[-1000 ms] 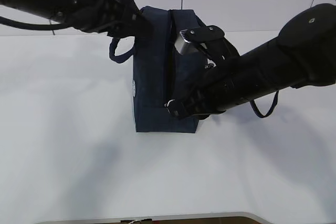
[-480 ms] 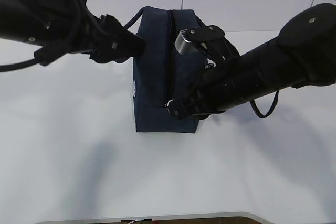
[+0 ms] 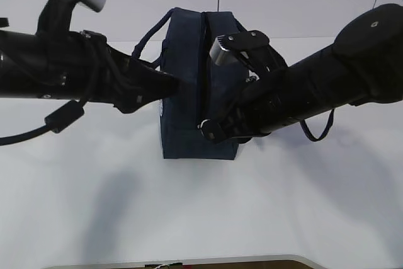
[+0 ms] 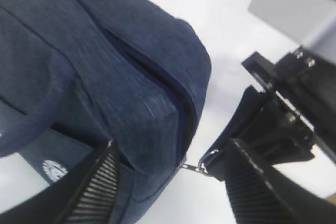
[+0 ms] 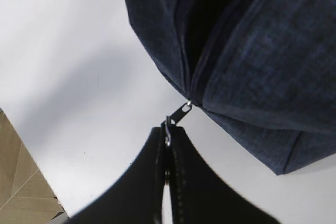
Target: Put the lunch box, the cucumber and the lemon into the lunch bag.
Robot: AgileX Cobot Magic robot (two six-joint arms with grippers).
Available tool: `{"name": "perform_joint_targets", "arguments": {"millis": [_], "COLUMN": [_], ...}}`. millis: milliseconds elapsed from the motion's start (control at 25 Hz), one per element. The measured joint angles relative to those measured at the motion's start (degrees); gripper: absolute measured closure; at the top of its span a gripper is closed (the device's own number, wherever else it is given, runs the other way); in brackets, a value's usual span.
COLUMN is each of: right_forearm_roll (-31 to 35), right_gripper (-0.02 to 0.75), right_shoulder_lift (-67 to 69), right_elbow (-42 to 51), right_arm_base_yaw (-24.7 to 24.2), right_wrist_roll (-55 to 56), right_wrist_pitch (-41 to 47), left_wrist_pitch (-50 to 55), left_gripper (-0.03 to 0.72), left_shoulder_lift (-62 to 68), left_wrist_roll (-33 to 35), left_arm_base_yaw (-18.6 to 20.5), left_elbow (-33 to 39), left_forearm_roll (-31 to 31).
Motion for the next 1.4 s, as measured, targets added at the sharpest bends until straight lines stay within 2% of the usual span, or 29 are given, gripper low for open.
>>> {"name": "perform_joint_targets", "arguments": {"millis": [240,720,880,1200,1400], "right_forearm_roll": [0.0,0.0,0.0,0.0,0.0], "right_gripper": [0.733,0.733,0.733,0.733,0.733], "right_shoulder_lift": [0.0,0.0,0.0,0.0,0.0], "right_elbow": [0.0,0.0,0.0,0.0,0.0], "right_arm_base_yaw": [0.0,0.0,0.0,0.0,0.0], "right_wrist_roll": [-0.02,-0.02,-0.02,-0.02,-0.02], "right_wrist_pitch": [0.0,0.0,0.42,1.41,1.48], "left_wrist_pitch": [3.41,1.37,0.43,0.31,0.31], "left_gripper": [0.228,0.232,0.233,0.236,0.236], "left_shoulder_lift": [5.92,9.36,9.36,14.46,14.99], "left_wrist_roll": [8.32,12.3,15.45,16.57,16.57], "left_arm_base_yaw": [0.0,0.0,0.11,0.11,0.11], "left_elbow": [0.34,0.34,0.34,-5.26,-5.88], "left_forearm_roll": [-4.01,-4.27,-4.31,-4.41,-4.41]}}
